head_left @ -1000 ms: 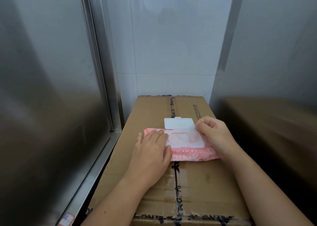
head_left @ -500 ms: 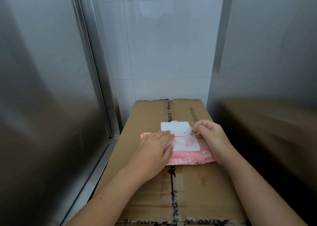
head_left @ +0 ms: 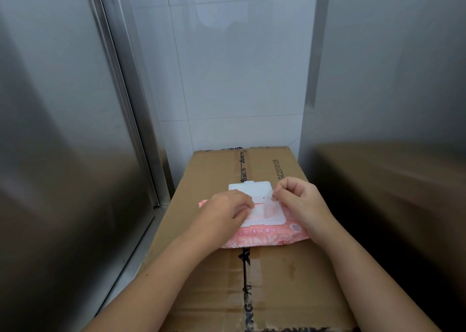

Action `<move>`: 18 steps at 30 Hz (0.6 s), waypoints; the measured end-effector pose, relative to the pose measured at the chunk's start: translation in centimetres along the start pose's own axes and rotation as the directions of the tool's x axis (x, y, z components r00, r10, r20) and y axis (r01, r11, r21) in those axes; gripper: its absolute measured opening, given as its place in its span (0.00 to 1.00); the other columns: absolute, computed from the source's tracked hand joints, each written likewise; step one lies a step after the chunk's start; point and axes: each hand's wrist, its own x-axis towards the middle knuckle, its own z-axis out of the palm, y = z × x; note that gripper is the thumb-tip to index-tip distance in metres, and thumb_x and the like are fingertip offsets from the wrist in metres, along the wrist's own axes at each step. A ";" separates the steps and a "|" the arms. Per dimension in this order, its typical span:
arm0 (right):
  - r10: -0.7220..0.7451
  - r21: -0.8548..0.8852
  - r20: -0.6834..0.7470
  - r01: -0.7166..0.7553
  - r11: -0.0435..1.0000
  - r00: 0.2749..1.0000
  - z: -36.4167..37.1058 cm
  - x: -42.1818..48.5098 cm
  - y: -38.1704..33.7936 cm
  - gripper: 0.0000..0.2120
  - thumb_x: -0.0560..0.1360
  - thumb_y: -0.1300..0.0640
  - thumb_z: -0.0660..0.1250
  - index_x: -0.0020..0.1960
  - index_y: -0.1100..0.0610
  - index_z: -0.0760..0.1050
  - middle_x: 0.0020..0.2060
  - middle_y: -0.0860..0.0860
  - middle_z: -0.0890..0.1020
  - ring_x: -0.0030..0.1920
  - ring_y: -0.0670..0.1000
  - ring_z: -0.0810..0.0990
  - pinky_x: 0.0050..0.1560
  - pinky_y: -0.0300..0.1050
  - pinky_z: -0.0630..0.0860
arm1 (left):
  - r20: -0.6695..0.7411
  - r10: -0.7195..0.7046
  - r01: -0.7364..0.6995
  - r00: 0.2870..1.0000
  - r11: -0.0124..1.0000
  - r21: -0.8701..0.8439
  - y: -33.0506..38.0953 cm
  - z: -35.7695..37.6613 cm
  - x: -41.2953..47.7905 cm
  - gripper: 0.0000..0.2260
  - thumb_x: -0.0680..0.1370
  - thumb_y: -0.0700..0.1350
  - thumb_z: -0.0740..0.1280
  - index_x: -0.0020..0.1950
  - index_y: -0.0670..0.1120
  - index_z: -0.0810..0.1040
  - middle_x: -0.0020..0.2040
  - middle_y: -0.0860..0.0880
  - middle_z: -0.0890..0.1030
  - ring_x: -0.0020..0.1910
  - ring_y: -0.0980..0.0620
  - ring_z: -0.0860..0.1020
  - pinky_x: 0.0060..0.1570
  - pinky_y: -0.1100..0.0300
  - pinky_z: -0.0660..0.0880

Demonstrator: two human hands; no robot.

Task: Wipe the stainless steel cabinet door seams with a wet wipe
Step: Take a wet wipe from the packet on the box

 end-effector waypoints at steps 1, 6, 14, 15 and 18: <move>-0.016 -0.007 0.006 0.016 1.000 1.000 0.0 0.0 -0.1 0.10 0.73 0.66 0.63 0.34 0.59 0.74 0.29 0.46 0.75 0.30 0.38 0.71 0.33 0.28 0.67 | 0.000 -0.003 0.003 1.000 1.000 0.006 0.0 0.0 0.1 0.09 0.77 0.36 0.63 0.53 0.42 0.81 0.56 0.49 0.80 0.58 0.53 0.75 0.59 0.60 0.68; -0.073 -0.054 0.027 0.074 0.996 0.997 0.1 -0.2 -0.3 0.08 0.73 0.67 0.64 0.36 0.60 0.74 0.33 0.49 0.76 0.34 0.39 0.73 0.37 0.29 0.69 | 0.008 -0.028 0.028 1.000 0.998 0.047 -0.3 0.1 0.4 0.09 0.77 0.35 0.62 0.51 0.42 0.81 0.56 0.49 0.79 0.58 0.51 0.75 0.57 0.55 0.70; -0.074 -0.119 0.020 0.076 0.990 0.997 0.2 -0.2 -0.1 0.09 0.73 0.64 0.66 0.35 0.56 0.73 0.31 0.47 0.75 0.32 0.45 0.70 0.34 0.33 0.68 | -0.059 -0.079 0.083 0.995 0.995 0.063 -0.3 0.4 0.4 0.09 0.78 0.39 0.60 0.53 0.47 0.78 0.53 0.51 0.80 0.53 0.50 0.76 0.53 0.51 0.72; -0.070 -0.130 0.022 0.072 0.989 0.997 0.2 -0.2 -0.1 0.08 0.73 0.64 0.66 0.35 0.57 0.73 0.32 0.48 0.76 0.33 0.47 0.70 0.35 0.35 0.68 | -0.075 -0.080 0.083 0.994 0.996 0.042 -0.3 0.4 0.4 0.09 0.79 0.39 0.60 0.53 0.47 0.78 0.52 0.51 0.80 0.52 0.50 0.76 0.52 0.51 0.72; -0.053 -0.157 0.029 0.057 0.986 0.998 0.3 -0.2 -0.1 0.06 0.73 0.63 0.66 0.37 0.59 0.73 0.35 0.60 0.77 0.35 0.52 0.70 0.37 0.41 0.68 | -0.116 -0.088 0.086 0.989 0.996 -0.023 -0.2 0.1 0.4 0.08 0.79 0.39 0.60 0.52 0.46 0.77 0.50 0.51 0.80 0.50 0.51 0.77 0.50 0.52 0.73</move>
